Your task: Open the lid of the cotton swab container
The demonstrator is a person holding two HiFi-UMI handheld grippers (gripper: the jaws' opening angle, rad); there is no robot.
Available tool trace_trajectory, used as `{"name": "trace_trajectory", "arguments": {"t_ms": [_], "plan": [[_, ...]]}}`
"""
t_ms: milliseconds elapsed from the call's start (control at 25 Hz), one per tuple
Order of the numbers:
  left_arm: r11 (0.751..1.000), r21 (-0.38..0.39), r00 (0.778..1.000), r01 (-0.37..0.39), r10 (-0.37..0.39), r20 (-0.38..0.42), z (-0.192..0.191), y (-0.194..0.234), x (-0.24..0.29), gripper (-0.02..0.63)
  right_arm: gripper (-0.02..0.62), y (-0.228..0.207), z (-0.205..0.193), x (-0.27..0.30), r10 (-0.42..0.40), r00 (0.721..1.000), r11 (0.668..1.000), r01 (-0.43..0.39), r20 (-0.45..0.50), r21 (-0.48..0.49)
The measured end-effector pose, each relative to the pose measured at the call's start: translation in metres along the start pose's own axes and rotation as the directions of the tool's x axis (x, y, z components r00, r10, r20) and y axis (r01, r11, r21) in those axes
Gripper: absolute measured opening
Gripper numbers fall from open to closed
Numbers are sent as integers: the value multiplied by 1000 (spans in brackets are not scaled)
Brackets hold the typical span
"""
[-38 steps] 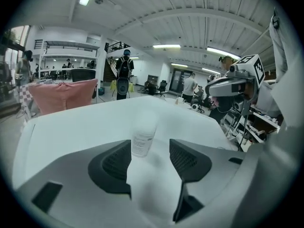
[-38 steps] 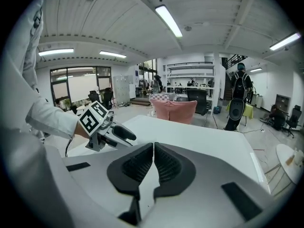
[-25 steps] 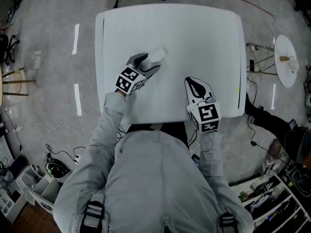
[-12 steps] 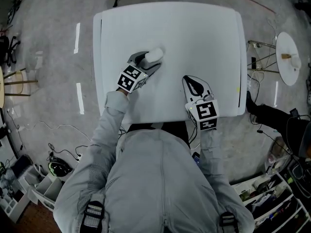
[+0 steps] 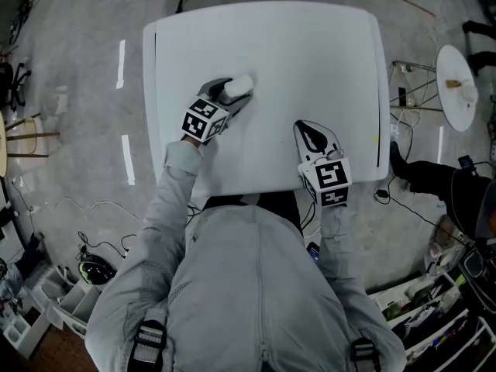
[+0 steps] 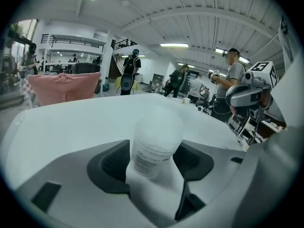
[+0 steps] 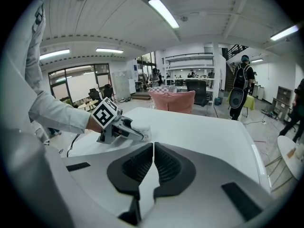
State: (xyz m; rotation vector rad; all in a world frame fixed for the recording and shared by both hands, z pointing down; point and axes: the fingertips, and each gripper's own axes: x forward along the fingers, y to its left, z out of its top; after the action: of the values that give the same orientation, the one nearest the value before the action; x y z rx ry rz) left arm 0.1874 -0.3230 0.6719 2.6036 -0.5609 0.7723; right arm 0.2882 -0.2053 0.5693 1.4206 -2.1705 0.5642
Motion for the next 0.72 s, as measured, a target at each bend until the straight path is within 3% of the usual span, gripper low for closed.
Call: {"name": "trace_trajectory", "arguments": {"t_ms": [720], "plan": [[996,55,998,-63,65,-24,4,-18,-9,252,35,-7,0,-29,-18,1000,1000,18,13,-6]]}}
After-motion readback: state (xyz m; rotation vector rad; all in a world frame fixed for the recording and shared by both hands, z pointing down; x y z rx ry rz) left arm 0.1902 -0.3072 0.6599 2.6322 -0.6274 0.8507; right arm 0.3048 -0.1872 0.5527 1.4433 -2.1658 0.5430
